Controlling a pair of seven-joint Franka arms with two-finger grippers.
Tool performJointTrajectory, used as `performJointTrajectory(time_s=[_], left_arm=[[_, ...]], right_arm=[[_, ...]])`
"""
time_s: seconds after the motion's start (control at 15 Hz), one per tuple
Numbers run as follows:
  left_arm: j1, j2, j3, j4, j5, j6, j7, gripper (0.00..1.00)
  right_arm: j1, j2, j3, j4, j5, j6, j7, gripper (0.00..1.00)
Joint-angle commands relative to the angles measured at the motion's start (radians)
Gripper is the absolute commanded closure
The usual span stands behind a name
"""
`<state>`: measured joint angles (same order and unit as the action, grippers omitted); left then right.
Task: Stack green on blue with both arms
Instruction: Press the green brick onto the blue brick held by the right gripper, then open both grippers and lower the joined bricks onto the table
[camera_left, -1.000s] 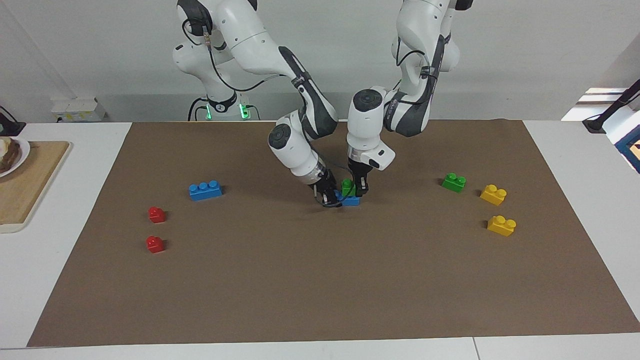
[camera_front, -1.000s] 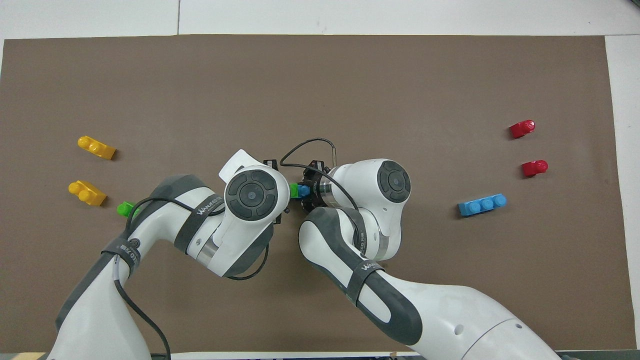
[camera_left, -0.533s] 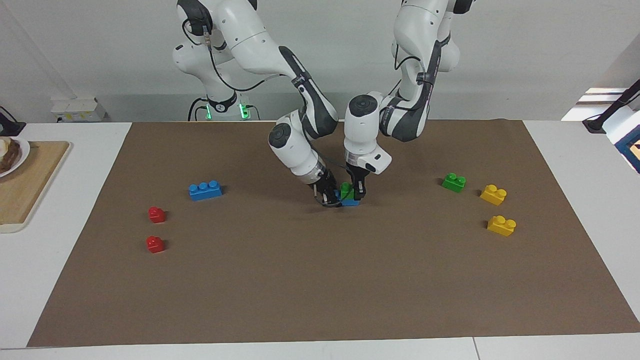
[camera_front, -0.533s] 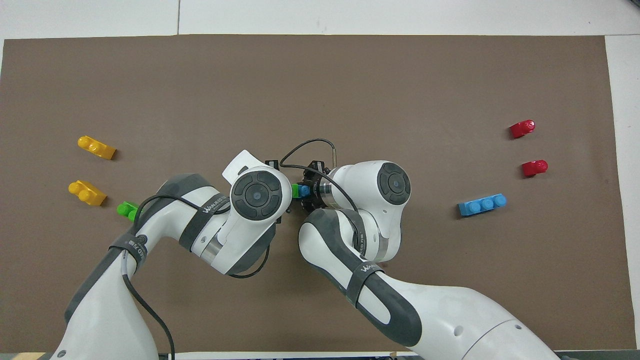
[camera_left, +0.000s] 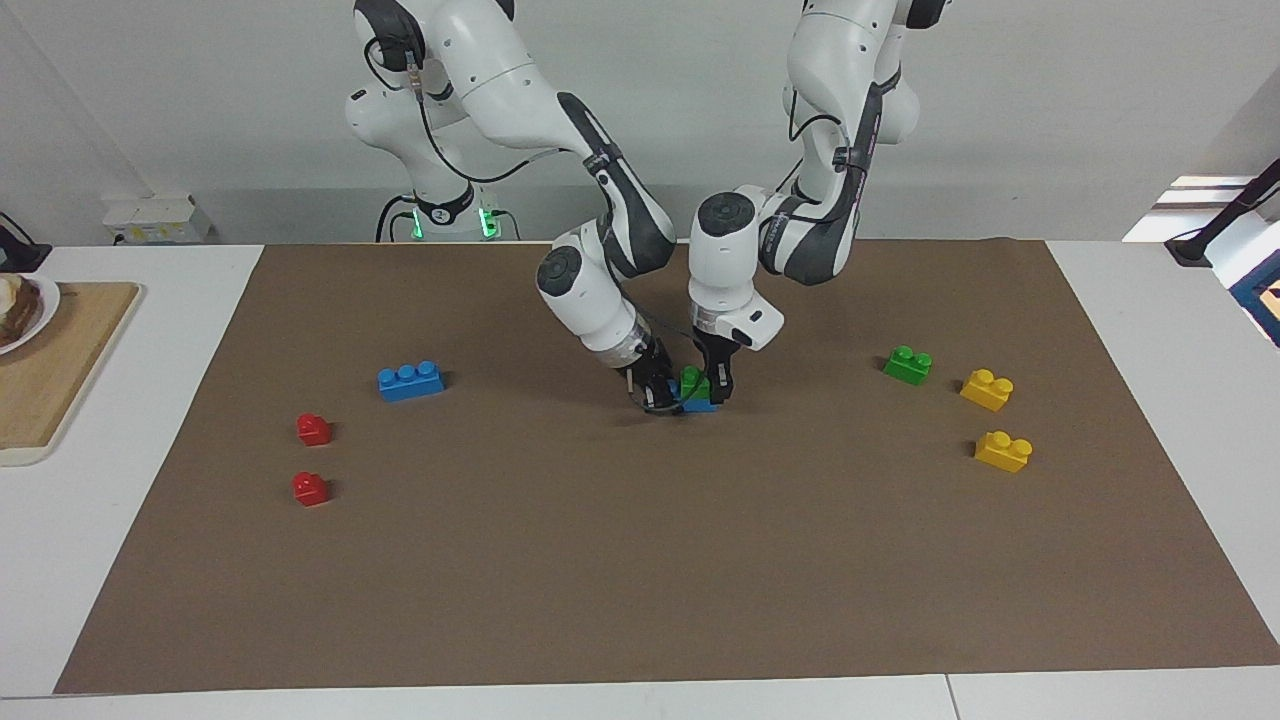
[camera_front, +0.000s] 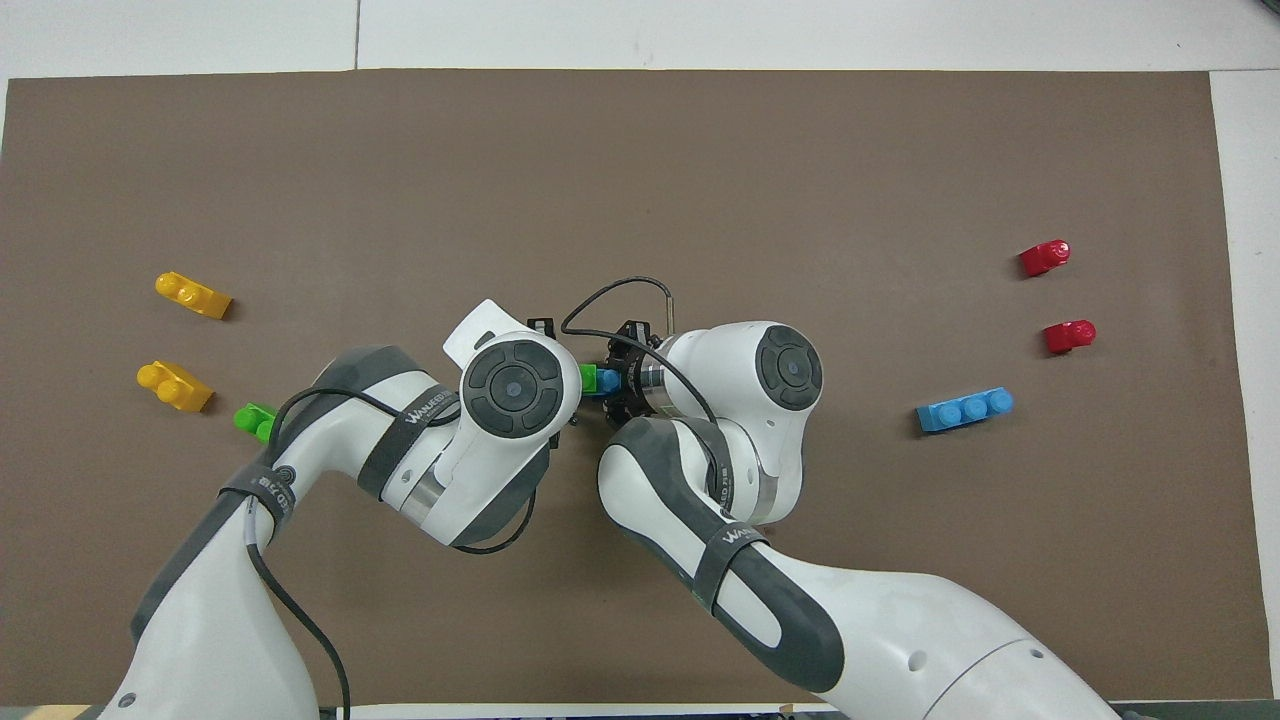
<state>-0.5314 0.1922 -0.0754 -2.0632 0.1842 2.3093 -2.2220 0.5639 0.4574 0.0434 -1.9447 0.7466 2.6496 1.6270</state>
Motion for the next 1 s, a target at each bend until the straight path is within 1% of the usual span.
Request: performJointTrajectory(time_s=[0.0,0.13,0.27,0.4,0.53,0.67,0.8,0.93], left_arm=[[0.050,-0.088,0.000,-0.011,0.017,-0.085,0.105,0.00],[0.105,-0.143,-0.001,-0.009,0.017,-0.138,0.194,0.00],[0.148,-0.174,0.000,0.011,0.015,-0.197,0.299,0.00],[0.201,-0.186,0.003,0.032,0.014,-0.229,0.434,0.00],[0.261,-0.215,0.006,0.035,0.006,-0.232,0.601,0.00],[0.336,-0.243,0.009,0.038,0.000,-0.238,0.846,0.00],[0.411,-0.257,0.012,0.063,-0.038,-0.267,1.124,0.00],[0.485,-0.258,0.012,0.118,-0.075,-0.347,1.420,0.00]], right_arm=[[-0.056,0.014,0.001,0.029,-0.015,-0.035,-0.024,0.00],[-0.134,-0.018,0.001,0.032,-0.015,-0.115,-0.070,0.00],[-0.223,-0.061,-0.002,0.033,-0.018,-0.227,-0.143,0.00],[-0.323,-0.103,-0.007,0.033,-0.032,-0.322,-0.298,0.00],[-0.424,-0.129,-0.005,0.044,-0.093,-0.390,-0.453,0.00],[-0.487,-0.160,-0.007,0.061,-0.185,-0.448,-0.624,0.00],[-0.545,-0.190,-0.005,0.094,-0.272,-0.522,-0.781,0.00],[-0.591,-0.213,-0.005,0.148,-0.369,-0.618,-0.928,0.00]])
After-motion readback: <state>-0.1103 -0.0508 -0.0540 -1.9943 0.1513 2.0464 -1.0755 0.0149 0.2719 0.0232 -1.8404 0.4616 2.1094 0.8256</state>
